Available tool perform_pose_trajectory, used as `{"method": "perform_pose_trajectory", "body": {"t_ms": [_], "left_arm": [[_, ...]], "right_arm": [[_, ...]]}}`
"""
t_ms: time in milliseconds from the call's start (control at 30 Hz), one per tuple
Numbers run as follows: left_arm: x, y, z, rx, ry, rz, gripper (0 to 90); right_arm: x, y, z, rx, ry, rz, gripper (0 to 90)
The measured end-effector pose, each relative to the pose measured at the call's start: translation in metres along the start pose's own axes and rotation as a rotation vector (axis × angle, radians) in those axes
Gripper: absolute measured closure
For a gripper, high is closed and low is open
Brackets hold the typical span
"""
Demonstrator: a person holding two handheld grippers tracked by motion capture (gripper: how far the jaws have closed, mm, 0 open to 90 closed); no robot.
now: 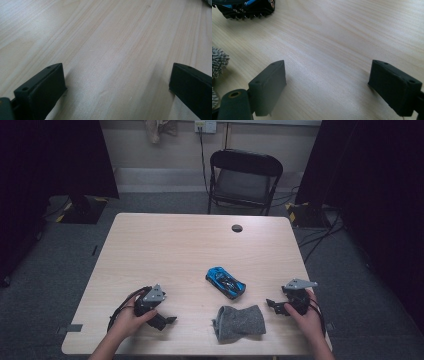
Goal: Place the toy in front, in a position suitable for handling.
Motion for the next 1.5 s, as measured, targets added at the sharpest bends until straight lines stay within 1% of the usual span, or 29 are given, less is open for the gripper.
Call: {"method": "perform_pose_trajectory", "body": {"t_ms": [933,1167,1233,1300,1367,1400,1433,1467,1500], "left_arm": [[0.0,0.0,0.0,0.0,0.0,0.0,0.0],[-0.0013,0.0002,0.0003,0.003,-0.009,0.007,0.0],[-0.0017,0.0005,0.0008,0.006,-0.003,0.001,0.0],[-0.0024,0.0004,0.0008,0.007,-0.003,0.004,0.0],[-0.0037,-0.0006,0.0022,0.027,-0.008,0.003,1.5],[-0.0048,-0.0019,0.0029,0.023,-0.006,0.005,4.0],[-0.0055,-0.0035,0.0038,0.013,-0.007,0.005,10.6],[-0.006,-0.0047,0.0043,0.013,-0.011,0.009,17.5],[-0.0068,-0.005,0.0041,0.026,-0.018,0.012,19.9]], "right_arm": [[0.001,0.001,0.0011,0.001,-0.008,0.007,13.4],[0.0011,0.0012,0.0013,0.001,-0.01,0.007,13.4],[0.0011,0.0012,0.0014,0.001,-0.01,0.007,13.4],[0.0012,0.0012,0.0014,0.001,-0.01,0.007,13.4],[0.0011,0.0012,0.0014,0.001,-0.01,0.007,13.4],[0.0012,0.0013,0.0014,0.001,-0.01,0.007,13.4],[0.0011,0.0012,0.0014,0.001,-0.01,0.007,13.4],[0.0011,0.0012,0.0014,0.001,-0.01,0.007,13.4],[0.0011,0.0012,0.0014,0.001,-0.01,0.007,13.4]]}}
Point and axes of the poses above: each handheld gripper's, and its own axes: z roughly backward along the jaws, y roughly out of its underside, x roughly to its left, the point moved 7 cm from there along -z, roughly forward along the jaws
